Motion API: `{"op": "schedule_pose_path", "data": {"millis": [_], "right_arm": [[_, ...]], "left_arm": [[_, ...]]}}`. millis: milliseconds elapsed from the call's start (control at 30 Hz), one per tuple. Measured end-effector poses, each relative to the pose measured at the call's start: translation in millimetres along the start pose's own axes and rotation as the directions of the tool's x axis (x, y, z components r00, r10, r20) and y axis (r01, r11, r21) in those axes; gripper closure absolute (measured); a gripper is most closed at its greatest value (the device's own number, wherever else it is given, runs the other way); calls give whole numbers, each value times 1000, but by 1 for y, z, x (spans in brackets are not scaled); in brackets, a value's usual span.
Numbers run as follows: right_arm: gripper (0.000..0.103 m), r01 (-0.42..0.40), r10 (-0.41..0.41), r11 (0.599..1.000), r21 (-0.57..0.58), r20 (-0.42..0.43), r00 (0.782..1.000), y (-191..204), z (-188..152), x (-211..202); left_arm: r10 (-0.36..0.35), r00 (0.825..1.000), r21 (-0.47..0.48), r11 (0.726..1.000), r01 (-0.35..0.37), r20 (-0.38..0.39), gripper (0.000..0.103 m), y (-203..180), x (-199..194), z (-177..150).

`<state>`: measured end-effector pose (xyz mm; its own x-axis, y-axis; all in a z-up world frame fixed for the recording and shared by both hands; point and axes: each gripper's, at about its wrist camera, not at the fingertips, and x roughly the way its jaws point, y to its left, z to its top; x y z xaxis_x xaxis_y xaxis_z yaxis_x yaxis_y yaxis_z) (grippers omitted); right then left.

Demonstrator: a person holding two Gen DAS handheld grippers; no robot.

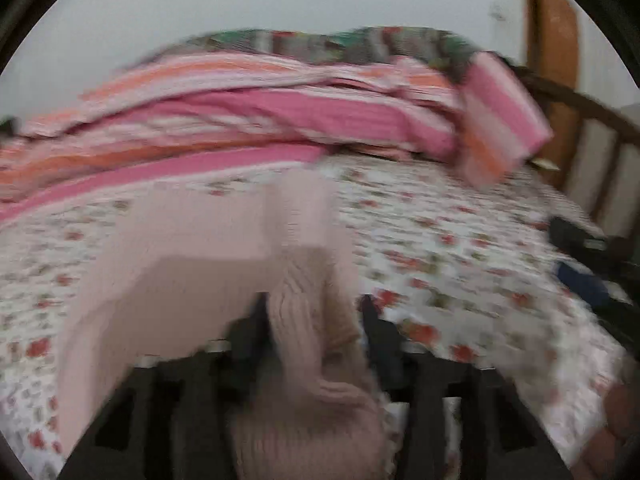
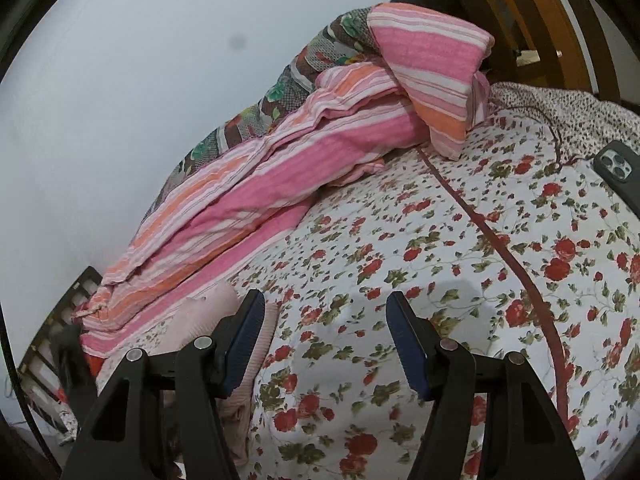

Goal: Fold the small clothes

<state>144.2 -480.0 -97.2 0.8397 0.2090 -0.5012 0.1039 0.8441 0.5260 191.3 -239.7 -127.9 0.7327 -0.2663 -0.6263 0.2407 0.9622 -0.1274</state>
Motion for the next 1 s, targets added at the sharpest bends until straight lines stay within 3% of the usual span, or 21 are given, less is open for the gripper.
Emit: {"op": "schedule_pose_path", "data": {"millis": [33, 133, 300, 367, 433, 500, 633, 800, 833, 867, 900, 967, 1000], "right_arm": [[40, -8, 8, 1000, 10, -12, 1000, -1, 0, 2], [40, -69, 70, 997, 19, -49, 996, 7, -1, 9], [38, -170, 168, 985, -7, -104, 980, 38, -11, 25], [34, -230, 230, 973, 17, -146, 962, 48, -18, 35], [34, -266, 269, 963, 40, -187, 945, 60, -26, 48], [33, -283, 287, 958, 52, -213, 934, 69, -32, 57], [33, -318, 327, 945, 79, -275, 904, 85, -45, 77], [33, -252, 256, 966, 55, -313, 914, 94, -58, 94], [39, -240, 237, 970, 30, -316, 919, 96, -61, 95], [58, -223, 208, 975, -13, -311, 927, 99, -63, 93], [67, -220, 197, 975, -43, -305, 932, 100, -64, 90], [79, -245, 209, 965, -91, -294, 933, 104, -68, 84], [80, -262, 226, 960, -102, -271, 936, 103, -68, 78]], "left_arm": [[-63, 998, -9, 998, 63, -12, 40, 6, -6, 2], [-123, 992, -22, 992, 122, -29, 40, 26, -31, 8], [-176, 982, -40, 983, 179, 65, 29, 75, -81, 10], [-140, 987, -30, 989, 143, 84, 29, 92, -85, 12], [-59, 993, -7, 998, 60, 99, 29, 116, -87, 10], [-76, 991, 1, 997, 76, 108, 29, 136, -83, 6], [-66, 990, -88, 993, 77, 125, 29, 178, -68, 7], [-87, 984, -156, 981, 111, 156, 29, 212, -41, 8], [-90, 983, -172, 978, 118, 159, 29, 216, -37, 4], [-98, 984, -191, 973, 126, 152, 29, 219, -33, 1], [-111, 985, -211, 968, 138, 132, 29, 221, -28, 0], [-145, 982, -209, 964, 167, 118, 29, 220, -28, 0], [-136, 982, -190, 969, 160, 131, 29, 219, -31, 1]]}}
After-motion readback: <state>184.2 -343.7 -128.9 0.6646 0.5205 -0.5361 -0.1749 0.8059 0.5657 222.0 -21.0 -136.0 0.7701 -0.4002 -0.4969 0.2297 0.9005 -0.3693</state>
